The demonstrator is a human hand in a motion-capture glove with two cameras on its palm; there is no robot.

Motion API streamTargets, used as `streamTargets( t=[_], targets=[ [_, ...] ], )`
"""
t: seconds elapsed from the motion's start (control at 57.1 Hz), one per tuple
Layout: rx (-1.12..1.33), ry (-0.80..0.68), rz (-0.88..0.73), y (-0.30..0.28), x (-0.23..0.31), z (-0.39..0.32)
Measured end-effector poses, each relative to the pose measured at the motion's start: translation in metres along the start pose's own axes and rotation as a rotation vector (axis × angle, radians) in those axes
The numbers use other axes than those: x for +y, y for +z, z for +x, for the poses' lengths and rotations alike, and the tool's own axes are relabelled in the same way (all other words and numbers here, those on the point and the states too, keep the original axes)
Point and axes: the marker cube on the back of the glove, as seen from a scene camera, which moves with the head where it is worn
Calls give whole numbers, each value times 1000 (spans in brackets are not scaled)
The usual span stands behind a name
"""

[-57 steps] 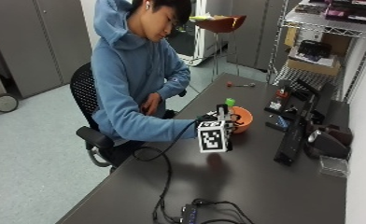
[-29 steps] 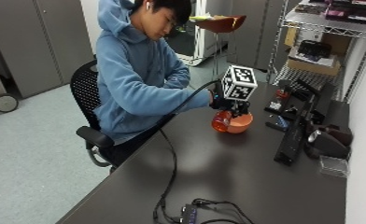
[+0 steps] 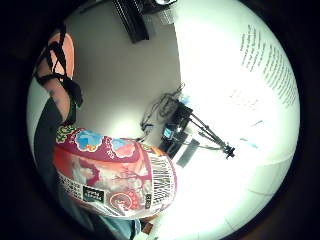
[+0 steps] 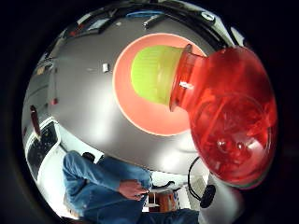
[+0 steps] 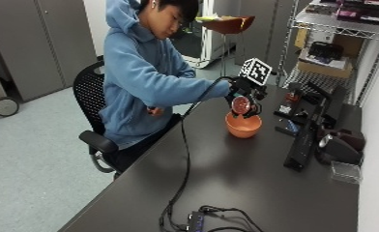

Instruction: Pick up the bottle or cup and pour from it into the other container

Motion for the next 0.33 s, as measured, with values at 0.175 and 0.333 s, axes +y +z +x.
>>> streamTargets(
  t=[0.175, 0.333],
  targets=[
    [95, 37, -51, -4, -11, -19],
    [45, 22, -39, 2, -11, -18]
  ],
)
